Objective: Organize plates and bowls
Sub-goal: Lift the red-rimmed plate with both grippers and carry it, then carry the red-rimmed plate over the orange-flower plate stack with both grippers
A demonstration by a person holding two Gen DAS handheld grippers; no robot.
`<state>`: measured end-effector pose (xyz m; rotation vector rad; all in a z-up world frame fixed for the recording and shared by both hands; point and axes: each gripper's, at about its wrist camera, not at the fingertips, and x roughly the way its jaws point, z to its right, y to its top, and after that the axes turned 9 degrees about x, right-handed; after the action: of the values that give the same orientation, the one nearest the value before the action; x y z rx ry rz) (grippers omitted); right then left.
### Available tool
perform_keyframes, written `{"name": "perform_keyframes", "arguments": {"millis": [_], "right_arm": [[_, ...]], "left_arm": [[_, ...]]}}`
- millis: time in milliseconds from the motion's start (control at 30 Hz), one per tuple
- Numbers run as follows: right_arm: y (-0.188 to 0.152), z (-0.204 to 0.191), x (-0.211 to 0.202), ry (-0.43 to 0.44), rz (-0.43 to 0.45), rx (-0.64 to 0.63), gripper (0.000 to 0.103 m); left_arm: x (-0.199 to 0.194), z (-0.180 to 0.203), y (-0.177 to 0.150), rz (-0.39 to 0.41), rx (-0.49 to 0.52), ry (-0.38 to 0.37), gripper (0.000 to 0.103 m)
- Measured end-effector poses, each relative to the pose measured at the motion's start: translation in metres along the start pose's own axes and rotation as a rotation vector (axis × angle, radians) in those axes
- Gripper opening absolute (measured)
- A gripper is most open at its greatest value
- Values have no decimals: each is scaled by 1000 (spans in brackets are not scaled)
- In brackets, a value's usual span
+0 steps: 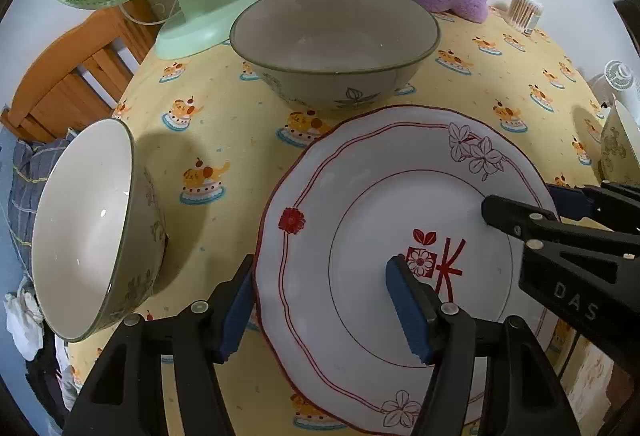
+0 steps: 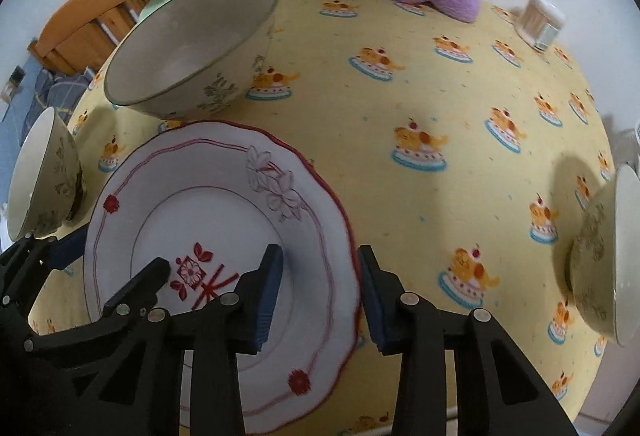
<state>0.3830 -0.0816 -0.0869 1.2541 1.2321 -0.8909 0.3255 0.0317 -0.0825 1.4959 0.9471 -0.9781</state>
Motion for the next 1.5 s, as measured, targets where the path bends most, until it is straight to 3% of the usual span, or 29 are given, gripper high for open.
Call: {"name": "perform_keyframes", "arguments": {"millis": [267, 633, 1033, 1500], "right_arm": [[-2, -7, -4, -30, 4, 18, 43], [-45, -32, -21, -26, -41, 39, 43], [-91, -58, -71, -99, -4, 95, 43], [-147, -36, -119, -159, 57, 256, 44]], "left_arm": [[-3, -2, -4, -31, -11, -4, 66], [-24, -16, -41, -69, 16, -10, 66], [-70, -27, -83, -24, 74, -92, 65], [-104, 6, -99, 26, 202, -165, 65]]}}
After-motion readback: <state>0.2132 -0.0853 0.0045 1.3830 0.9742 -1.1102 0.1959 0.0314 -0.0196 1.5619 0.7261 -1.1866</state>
